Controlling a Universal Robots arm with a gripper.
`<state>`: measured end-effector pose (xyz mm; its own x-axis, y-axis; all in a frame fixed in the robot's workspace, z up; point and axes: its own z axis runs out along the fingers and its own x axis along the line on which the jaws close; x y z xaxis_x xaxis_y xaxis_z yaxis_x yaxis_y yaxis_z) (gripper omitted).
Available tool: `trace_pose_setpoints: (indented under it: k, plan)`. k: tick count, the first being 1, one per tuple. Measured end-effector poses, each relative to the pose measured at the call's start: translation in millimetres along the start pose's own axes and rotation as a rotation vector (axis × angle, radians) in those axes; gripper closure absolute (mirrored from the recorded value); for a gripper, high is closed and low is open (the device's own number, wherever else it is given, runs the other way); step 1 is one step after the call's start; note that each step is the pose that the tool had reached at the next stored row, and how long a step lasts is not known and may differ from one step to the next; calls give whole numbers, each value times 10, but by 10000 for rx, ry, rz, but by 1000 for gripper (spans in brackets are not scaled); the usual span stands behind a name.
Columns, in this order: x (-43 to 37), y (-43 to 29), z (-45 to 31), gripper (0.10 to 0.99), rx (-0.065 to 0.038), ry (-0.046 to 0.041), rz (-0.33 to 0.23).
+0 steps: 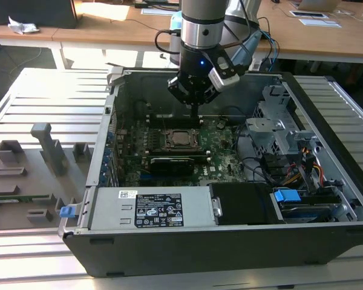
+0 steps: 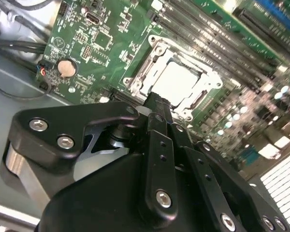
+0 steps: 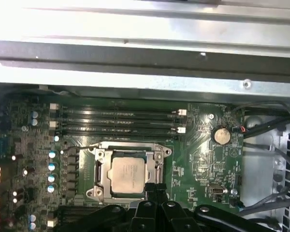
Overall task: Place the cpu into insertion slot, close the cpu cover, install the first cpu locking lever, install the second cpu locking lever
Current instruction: 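Install the first cpu locking lever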
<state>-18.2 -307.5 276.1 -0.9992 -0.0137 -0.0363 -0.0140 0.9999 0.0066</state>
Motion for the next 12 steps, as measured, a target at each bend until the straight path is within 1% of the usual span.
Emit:
trace_pose_setpoints:
  k: [1,2,6,8,10,12]
  plan:
    - [0,0,1,980,5,-1,230]
    - [0,0,1,980,6,-1,279]
    - [0,-1,1,980,8,-2,288]
    - [24,0,1,980,6,-3,288]
    - [66,0,-1,980,7,-2,288]
    - [163,2,-5,980,7,-2,287]
